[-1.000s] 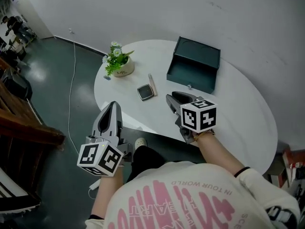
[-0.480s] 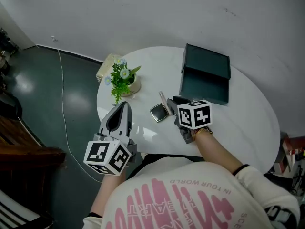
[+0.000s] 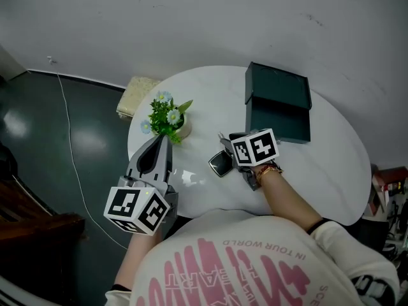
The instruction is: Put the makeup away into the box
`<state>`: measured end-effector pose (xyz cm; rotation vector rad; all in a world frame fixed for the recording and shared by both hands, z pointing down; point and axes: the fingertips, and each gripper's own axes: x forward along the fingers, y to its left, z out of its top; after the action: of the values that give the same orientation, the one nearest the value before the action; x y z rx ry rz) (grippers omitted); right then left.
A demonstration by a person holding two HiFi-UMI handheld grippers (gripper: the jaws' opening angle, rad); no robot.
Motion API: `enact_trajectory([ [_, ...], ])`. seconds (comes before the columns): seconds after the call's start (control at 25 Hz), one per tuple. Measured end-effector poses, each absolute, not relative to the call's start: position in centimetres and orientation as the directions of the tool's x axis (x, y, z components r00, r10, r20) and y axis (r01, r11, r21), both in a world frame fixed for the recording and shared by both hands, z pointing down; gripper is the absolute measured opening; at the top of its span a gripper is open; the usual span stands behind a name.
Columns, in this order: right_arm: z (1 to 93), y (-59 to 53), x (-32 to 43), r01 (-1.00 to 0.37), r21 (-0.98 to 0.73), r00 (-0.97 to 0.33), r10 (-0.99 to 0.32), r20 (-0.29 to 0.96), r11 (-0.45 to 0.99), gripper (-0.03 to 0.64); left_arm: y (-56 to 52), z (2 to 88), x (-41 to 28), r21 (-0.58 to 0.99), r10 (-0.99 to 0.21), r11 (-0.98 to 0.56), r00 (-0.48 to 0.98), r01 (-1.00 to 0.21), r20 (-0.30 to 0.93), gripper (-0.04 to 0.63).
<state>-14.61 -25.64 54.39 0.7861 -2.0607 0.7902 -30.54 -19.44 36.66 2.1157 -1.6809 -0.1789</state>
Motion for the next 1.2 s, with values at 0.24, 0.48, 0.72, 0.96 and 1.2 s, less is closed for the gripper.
enact_trajectory([
  [0.24, 56.3, -25.7, -14.5, -0.754, -0.187, -0.410, -0.229, 0.883, 0.630, 0.084, -20.9, 36.9, -31.5, 0.426, -0.945, -0.200, 0.289, -0.882, 0.156, 0.002],
  [0.48, 56.3, -25.8, -14.7, -0.754, -0.179, -0.398, -0.224, 0.890, 0.632, 0.066, -21.9, 36.5, -31.7, 0.423, -0.938, -0.239, 0.321, -0.874, 0.134, 0.002],
  [0.72, 52.8, -26.7, -14.4, -0.763, -0.216, -0.482, -0.313, 0.818, 0.609, 0.064, -22.8, 36.2, -29.2, 0.417, -0.910, -0.312, 0.395, -0.854, 0.127, 0.002],
  [0.96, 47.2, -28.0, -12.6, -0.801, -0.267, -0.545, -0.468, 0.695, 0.536, 0.064, -23.2, 36.4, -25.6, 0.423, -0.859, -0.403, 0.495, -0.811, 0.132, 0.002],
  [1.2, 44.4, -26.9, -9.6, -0.821, -0.265, -0.539, -0.532, 0.653, 0.506, 0.063, -22.9, 37.8, -22.5, 0.465, -0.827, -0.429, 0.544, -0.775, 0.143, 0.002],
])
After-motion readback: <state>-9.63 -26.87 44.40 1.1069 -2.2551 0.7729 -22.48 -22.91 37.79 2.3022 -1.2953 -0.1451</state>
